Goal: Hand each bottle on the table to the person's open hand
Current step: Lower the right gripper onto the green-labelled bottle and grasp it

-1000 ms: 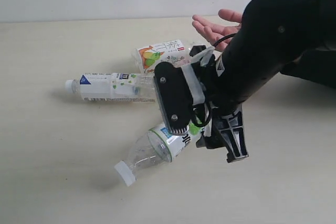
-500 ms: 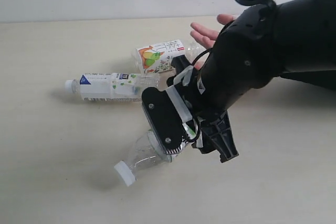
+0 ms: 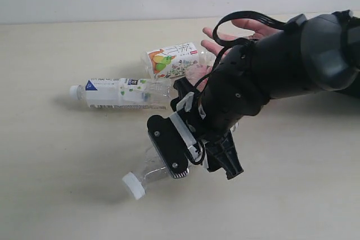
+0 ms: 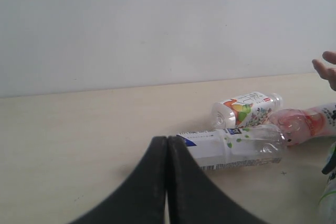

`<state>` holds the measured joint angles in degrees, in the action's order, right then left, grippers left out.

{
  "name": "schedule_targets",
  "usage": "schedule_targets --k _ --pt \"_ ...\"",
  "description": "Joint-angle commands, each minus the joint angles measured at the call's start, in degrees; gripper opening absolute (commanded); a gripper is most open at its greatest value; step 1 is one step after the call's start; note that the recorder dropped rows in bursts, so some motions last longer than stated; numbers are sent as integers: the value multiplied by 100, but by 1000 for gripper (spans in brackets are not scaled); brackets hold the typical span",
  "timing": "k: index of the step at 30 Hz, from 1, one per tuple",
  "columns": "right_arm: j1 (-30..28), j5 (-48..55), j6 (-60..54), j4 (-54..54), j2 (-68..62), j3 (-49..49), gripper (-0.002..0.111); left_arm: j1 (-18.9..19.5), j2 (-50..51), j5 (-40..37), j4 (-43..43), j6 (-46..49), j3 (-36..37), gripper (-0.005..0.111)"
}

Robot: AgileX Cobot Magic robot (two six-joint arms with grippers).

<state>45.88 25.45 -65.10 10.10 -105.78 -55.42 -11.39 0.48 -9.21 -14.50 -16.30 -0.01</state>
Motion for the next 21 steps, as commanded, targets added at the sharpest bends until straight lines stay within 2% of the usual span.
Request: schedule_targets --k 1,5,12,15,21 --pt "13 -139 -35 41 -101 -38 74 -1 -20 27 3 -40 1 0" --pt "13 -102 -35 41 -101 -38 59 -1 -20 27 3 -40 1 0" --pt "13 260 210 4 -28 -38 15 -1 -20 27 3 -40 1 0" --pt "13 655 222 -38 136 -38 0 -1 -20 27 3 -40 1 0" --pt "13 1308 280 -529 791 -38 0 -1 -20 27 3 -40 1 0"
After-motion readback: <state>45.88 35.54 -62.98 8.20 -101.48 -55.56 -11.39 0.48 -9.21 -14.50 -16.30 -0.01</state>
